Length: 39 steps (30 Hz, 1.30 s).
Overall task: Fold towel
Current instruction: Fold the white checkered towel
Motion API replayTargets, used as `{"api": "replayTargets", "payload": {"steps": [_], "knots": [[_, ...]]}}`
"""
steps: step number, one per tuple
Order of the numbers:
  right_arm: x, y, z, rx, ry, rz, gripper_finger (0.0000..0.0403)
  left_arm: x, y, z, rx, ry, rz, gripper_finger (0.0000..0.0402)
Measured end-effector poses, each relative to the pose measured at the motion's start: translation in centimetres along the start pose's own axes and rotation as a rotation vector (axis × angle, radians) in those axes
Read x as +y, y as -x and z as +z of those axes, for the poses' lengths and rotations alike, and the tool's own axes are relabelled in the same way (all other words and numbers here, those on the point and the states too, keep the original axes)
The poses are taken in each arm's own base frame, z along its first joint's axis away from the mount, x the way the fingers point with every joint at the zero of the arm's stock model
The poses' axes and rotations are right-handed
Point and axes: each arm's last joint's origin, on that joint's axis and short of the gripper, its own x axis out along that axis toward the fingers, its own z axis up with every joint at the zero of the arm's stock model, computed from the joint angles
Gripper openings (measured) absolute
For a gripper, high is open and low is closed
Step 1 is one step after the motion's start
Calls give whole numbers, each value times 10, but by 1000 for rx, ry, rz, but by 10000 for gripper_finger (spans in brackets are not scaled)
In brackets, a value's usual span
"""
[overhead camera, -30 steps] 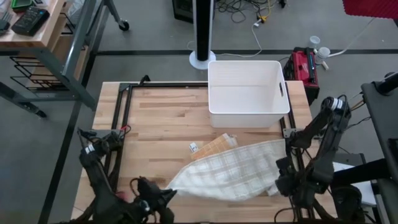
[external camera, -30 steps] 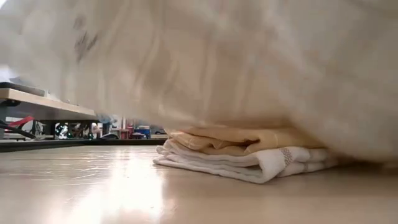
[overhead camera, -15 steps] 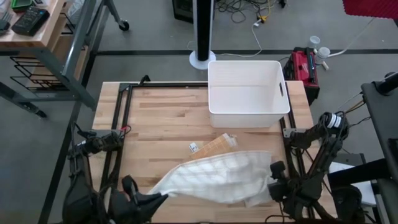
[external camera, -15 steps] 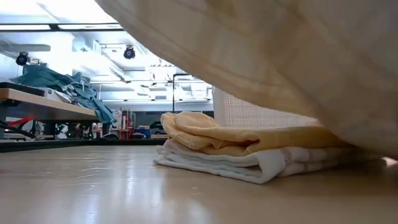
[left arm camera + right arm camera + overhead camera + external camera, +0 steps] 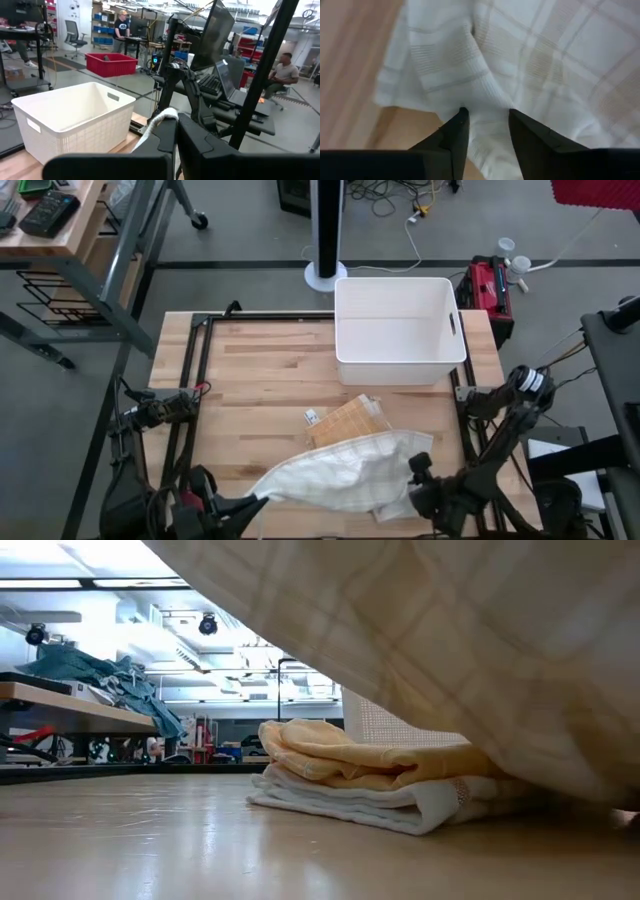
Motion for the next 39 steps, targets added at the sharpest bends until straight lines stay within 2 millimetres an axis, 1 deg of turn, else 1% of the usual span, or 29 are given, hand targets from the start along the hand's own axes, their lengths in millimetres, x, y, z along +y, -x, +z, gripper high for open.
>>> {"api": "replayTargets", "payload": {"steps": [2, 4, 5, 6, 7, 10, 12, 15, 17, 19, 21, 24, 30, 34, 37, 39], "knots": [[-2, -3, -1, 31, 11, -11, 110, 0, 0, -1, 0, -8, -1, 0], [-5, -1, -6, 83, 32, -12, 65, 0, 0, -1, 1, -8, -2, 0], [-6, 3, -8, 111, 44, -5, 37, 0, 0, -1, 1, -8, -3, 0], [-7, 10, -10, 138, 52, 4, 19, 0, 0, -1, 1, -9, -3, 0], [-8, 17, -12, 166, 58, 2, 11, 0, 0, -1, 2, -10, -3, 0], [-13, 42, -19, 284, 80, -11, 14, 0, 1, -1, 2, -35, -5, 0], [-15, 57, -22, 332, 110, -25, 5, 0, 1, 0, 2, -53, -5, 0], [-13, 75, -21, 318, 138, -19, 5, 2, 1, 3, 2, -85, -5, 0], [-9, 78, -16, 234, 117, 4, 9, 3, -2, 6, 1, -92, 1, 0], [-4, 77, -7, 107, 96, 26, 14, 3, -5, 7, -1, -104, 8, 0], [0, 70, 0, 10, 103, 44, 22, 3, -8, 6, -2, -113, 15, 0], [1, 55, 11, -47, 83, 84, 43, 4, -10, 7, -3, -114, 21, 0], [-7, 25, 16, -4, 42, 46, 107, 4, -11, 6, -3, -138, 23, 0], [-3, 12, 24, -11, 73, 101, 142, 3, -11, 4, -3, -142, 25, 0], [0, 6, 28, -36, 103, 107, 153, 3, -11, 4, -3, -146, 24, 0], [-1, 1, 27, -17, 116, 96, 147, 3, -11, 4, -3, -147, 23, 0]]}}
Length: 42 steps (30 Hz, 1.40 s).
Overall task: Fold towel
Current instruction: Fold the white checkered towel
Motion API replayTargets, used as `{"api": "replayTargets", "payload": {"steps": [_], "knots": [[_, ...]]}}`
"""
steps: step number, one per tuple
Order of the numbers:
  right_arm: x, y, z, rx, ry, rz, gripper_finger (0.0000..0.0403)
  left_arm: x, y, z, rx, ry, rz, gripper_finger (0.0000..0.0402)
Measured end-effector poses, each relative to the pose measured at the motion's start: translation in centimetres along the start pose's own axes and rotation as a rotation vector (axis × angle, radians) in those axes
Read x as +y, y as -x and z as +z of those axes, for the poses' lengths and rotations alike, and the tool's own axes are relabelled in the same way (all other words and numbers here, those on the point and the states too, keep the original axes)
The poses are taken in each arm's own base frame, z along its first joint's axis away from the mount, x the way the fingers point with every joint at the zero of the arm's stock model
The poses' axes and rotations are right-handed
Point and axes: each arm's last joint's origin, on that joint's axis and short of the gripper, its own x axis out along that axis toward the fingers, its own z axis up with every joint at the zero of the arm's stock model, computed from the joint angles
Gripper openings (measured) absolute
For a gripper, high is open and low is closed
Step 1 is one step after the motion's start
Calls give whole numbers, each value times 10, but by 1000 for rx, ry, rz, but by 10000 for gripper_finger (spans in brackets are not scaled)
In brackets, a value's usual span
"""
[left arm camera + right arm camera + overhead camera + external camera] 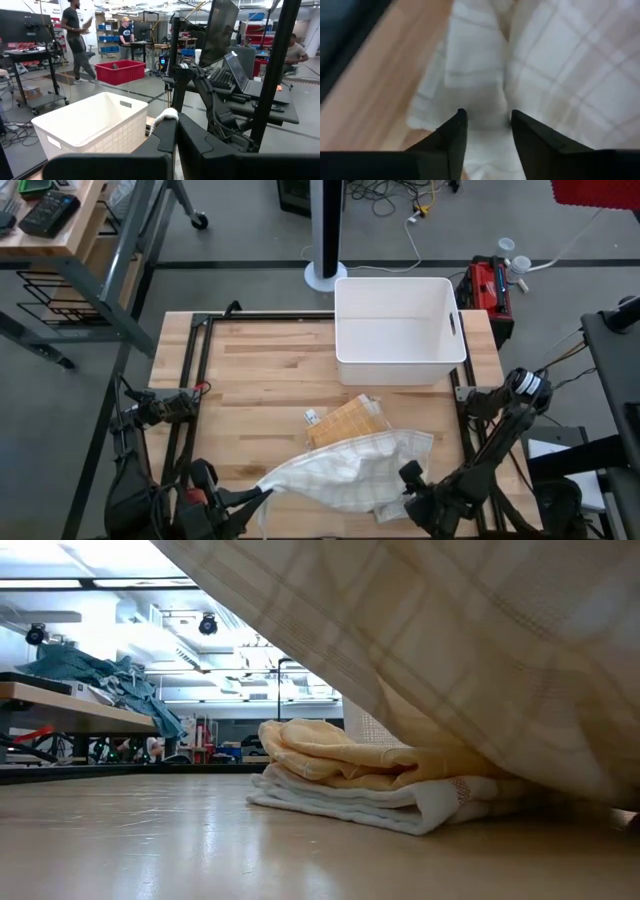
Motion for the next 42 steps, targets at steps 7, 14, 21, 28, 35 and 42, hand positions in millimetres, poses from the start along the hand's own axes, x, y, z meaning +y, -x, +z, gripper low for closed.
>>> {"api": "replayTargets", "payload": {"steps": [7, 14, 21, 28, 35, 42], "knots": [[-1, -9, -2, 36, 31, -12, 21, 0, 0, 1, 0, 4, 0, 0], [-1, 7, -10, 101, 22, 46, 4, 0, 0, 1, 0, 4, -1, 0], [5, 54, -25, 126, 27, 159, 2, 0, 6, 1, 2, 14, -18, 0], [1, 104, -48, 126, 11, 202, 1, -6, 21, -8, 8, 57, -56, 0], [-14, 119, -84, 440, -13, 98, 0, -11, 34, -10, 13, 103, -86, 0], [-16, 116, -92, 589, 61, 29, 0, -17, 52, -6, 20, 136, -124, 0]]}}
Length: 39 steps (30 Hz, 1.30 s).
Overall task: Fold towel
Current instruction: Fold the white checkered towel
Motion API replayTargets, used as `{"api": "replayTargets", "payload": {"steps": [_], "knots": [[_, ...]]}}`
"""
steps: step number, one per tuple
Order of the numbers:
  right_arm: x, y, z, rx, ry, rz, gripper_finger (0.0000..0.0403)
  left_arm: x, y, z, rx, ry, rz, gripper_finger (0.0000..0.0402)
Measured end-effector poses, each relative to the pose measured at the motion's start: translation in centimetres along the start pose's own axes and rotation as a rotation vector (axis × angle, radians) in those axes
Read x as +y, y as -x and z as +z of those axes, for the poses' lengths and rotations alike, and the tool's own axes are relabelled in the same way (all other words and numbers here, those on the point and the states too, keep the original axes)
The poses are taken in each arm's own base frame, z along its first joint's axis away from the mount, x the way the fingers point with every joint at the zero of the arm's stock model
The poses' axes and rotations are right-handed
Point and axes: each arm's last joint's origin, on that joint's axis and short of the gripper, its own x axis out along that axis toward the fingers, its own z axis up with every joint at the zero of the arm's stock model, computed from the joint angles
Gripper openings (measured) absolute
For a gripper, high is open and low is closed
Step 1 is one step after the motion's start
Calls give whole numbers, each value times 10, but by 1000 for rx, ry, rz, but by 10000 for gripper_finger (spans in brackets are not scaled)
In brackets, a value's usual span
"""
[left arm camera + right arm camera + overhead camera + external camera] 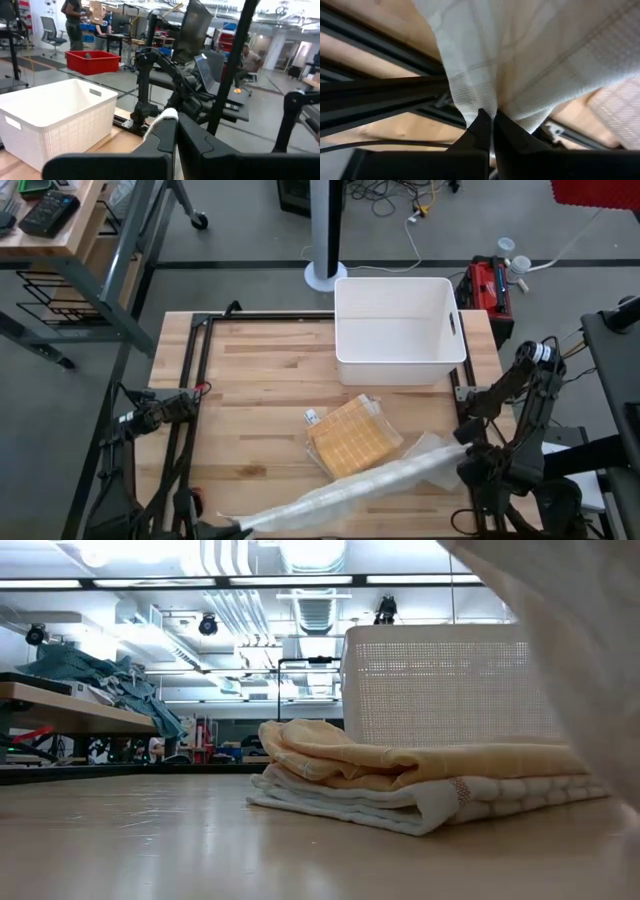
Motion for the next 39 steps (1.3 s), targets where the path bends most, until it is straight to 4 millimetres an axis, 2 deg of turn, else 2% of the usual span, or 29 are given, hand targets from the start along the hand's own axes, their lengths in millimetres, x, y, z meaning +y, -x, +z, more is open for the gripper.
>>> {"api": "replayTargets", "payload": {"steps": [5, 12, 17, 22, 28, 33, 39], "knots": [[-2, 2, 2, -74, -40, -49, 13, -4, 13, -3, 7, 11, -31, 0], [-8, 23, -1, -320, -266, -40, 79, -7, 31, -25, 18, 53, -70, 0], [-21, 28, -10, -520, -591, -79, 121, -9, 31, -53, 19, 74, -69, 0], [-22, 24, -12, -617, -684, 57, 139, -9, 35, -90, 24, 136, -78, 0], [-12, 0, -2, -662, -717, 299, 133, -1, 42, -136, 35, 233, -93, 0], [-9, -38, 4, -619, -876, 309, 134, 7, 42, -168, 47, 299, -99, 0], [-11, -68, 2, -580, -1050, 315, 155, 12, 42, -187, 48, 307, -99, 0]]}}
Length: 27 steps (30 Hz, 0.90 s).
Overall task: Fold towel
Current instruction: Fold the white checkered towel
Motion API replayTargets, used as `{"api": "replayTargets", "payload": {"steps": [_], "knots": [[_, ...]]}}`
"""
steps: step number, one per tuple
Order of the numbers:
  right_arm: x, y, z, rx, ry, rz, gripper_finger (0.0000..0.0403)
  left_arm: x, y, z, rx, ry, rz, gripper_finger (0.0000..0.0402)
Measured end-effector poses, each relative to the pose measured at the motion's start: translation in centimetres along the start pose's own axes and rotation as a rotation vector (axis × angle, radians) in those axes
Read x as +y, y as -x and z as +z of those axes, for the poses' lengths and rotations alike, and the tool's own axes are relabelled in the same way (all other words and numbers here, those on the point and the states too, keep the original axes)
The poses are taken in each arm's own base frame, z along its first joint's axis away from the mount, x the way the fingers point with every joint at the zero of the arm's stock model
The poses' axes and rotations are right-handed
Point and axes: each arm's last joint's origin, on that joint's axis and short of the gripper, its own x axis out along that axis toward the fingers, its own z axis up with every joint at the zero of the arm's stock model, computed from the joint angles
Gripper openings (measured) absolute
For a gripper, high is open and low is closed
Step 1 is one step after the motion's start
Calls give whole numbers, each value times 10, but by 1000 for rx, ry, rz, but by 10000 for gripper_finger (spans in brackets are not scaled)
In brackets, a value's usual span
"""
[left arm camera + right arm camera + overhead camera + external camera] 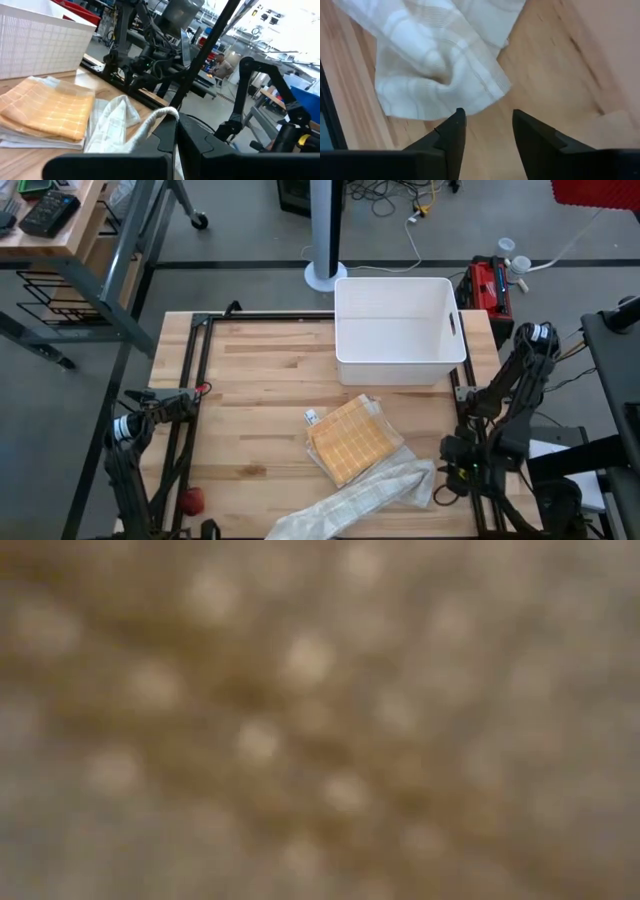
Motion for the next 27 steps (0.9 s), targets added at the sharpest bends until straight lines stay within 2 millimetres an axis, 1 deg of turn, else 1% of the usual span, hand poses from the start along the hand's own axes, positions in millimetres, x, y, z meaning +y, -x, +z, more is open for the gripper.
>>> {"api": "replayTargets", "payload": {"steps": [6, 10, 13, 16, 20, 24, 27], "knots": [[-11, -17, -4, -1, -102, 15, 168, 2, -3, -2, -6, -28, 7, 0], [-13, -29, -5, -7, -153, 79, 178, 1, -6, 0, -12, -60, 15, 0], [-10, -35, -5, -28, -194, 164, 188, 1, -8, 0, -14, -64, 19, 0], [-8, -38, -4, -52, -197, 210, 199, 2, -10, 0, -16, -68, 23, 0], [-9, -39, -3, -99, -161, 199, 213, 3, -15, 0, -21, -113, 34, 0], [-8, -42, -2, -164, -168, 204, 221, 4, -22, 0, -24, -132, 46, 0], [-6, -41, -2, -191, -159, 221, 222, 4, -29, 0, -29, -222, 61, 0]]}}
